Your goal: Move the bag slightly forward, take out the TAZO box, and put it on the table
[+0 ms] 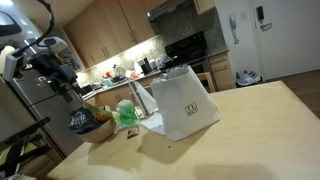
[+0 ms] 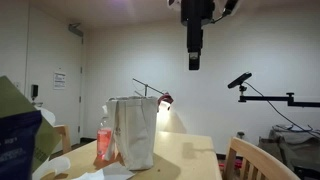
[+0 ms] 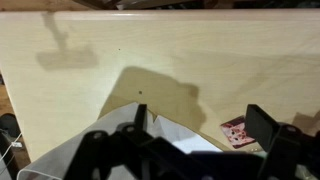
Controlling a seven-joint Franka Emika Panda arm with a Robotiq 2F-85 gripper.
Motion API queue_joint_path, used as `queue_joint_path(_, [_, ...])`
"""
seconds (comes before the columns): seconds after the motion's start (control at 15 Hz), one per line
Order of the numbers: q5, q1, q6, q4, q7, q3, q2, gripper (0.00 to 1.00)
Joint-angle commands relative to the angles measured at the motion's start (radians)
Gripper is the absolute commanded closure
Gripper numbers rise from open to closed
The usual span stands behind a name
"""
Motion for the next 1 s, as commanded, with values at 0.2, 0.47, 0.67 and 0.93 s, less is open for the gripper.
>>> queue_joint_path(0.2, [-0.043,0.032,-0.051,0.049,0.078,-0.012,0.035,0.00])
queue_joint_path(0.47, [-0.142,0.053,-0.172,0.136,0.190,0.014,0.112,0.00])
queue_joint_path(0.67, [-0.266,0.089,-0.379,0.246,0.294,0.038,0.215,0.00])
queue_joint_path(0.93, [-0.333,0.172,-0.616,0.395,0.342,0.030,0.359,0.00])
